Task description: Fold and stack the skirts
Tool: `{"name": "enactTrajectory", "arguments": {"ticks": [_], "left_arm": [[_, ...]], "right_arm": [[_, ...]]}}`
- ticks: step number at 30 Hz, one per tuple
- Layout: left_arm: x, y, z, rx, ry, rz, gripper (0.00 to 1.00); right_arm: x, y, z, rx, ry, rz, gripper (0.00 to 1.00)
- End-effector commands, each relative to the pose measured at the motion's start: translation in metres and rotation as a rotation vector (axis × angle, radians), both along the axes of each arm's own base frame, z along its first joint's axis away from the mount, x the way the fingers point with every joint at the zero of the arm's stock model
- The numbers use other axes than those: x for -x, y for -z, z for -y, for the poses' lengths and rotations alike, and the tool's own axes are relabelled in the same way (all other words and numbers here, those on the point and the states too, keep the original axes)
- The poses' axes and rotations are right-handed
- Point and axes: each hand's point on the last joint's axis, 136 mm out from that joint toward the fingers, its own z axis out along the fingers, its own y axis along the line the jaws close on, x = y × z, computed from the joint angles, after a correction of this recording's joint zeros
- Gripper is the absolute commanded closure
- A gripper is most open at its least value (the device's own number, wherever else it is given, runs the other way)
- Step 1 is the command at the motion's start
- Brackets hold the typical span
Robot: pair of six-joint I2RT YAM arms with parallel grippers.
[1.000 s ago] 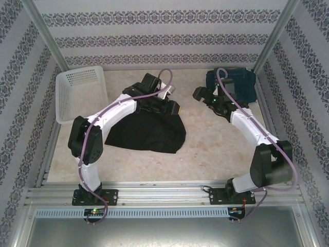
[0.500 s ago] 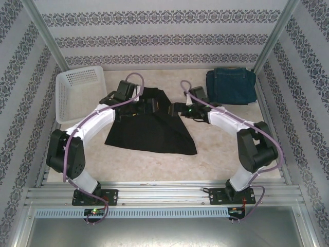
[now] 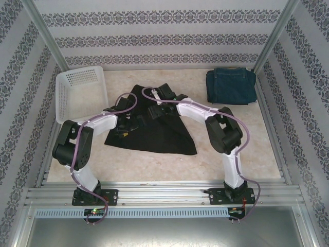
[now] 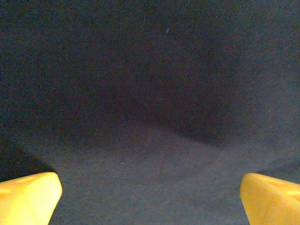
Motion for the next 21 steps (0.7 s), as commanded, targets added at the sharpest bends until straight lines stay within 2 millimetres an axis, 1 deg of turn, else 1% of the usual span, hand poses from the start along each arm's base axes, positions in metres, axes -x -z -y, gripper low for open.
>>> {"name": "enactTrajectory", "arguments": {"ticks": [1, 3, 4, 6, 8, 10, 11, 13, 15, 16, 18, 19, 20, 21], "left_arm": [[0.008, 0.014, -0.010, -0.008, -0.070, -0.034, 0.00], [0.010, 0.018, -0.013, -0.010, -0.075, -0.041, 0.00], [0.013, 0.020, -0.014, -0.012, -0.076, -0.047, 0.00], [0.014, 0.024, -0.017, -0.019, -0.078, -0.055, 0.00], [0.013, 0.027, -0.017, -0.028, -0.069, -0.062, 0.00], [0.012, 0.029, -0.017, -0.038, -0.048, -0.073, 0.00], [0.010, 0.030, -0.015, -0.038, -0.034, -0.078, 0.00], [0.005, 0.032, -0.012, -0.052, -0.004, -0.091, 0.00], [-0.003, 0.034, -0.004, -0.057, 0.036, -0.093, 0.00], [-0.009, 0.034, 0.002, -0.056, 0.060, -0.088, 0.00], [-0.021, 0.036, 0.014, -0.057, 0.102, -0.088, 0.00], [-0.029, 0.037, 0.021, -0.058, 0.126, -0.087, 0.00], [-0.039, 0.038, 0.026, -0.067, 0.147, -0.084, 0.00], [-0.047, 0.040, 0.028, -0.079, 0.156, -0.082, 0.00]], "right_arm": [[-0.012, 0.022, 0.006, 0.157, -0.015, -0.006, 0.25], [-0.023, 0.026, 0.004, 0.162, 0.014, -0.016, 0.33], [-0.029, 0.027, 0.003, 0.157, 0.030, -0.022, 0.40], [-0.038, 0.024, 0.000, 0.136, 0.049, -0.029, 0.57], [-0.045, 0.016, 0.009, 0.140, 0.105, -0.028, 0.83], [-0.048, -0.001, 0.025, 0.103, 0.165, -0.026, 0.96], [-0.046, -0.009, 0.036, 0.058, 0.199, -0.032, 1.00], [-0.040, -0.025, 0.062, -0.050, 0.272, -0.045, 1.00], [-0.030, -0.028, 0.095, -0.147, 0.361, -0.083, 1.00], [-0.024, -0.025, 0.114, -0.188, 0.411, -0.108, 1.00], [-0.011, -0.011, 0.151, -0.240, 0.507, -0.158, 1.00], [-0.002, 0.000, 0.169, -0.251, 0.559, -0.192, 1.00], [0.007, 0.009, 0.186, -0.264, 0.611, -0.227, 1.00], [0.016, 0.015, 0.196, -0.274, 0.650, -0.254, 1.00]]}}
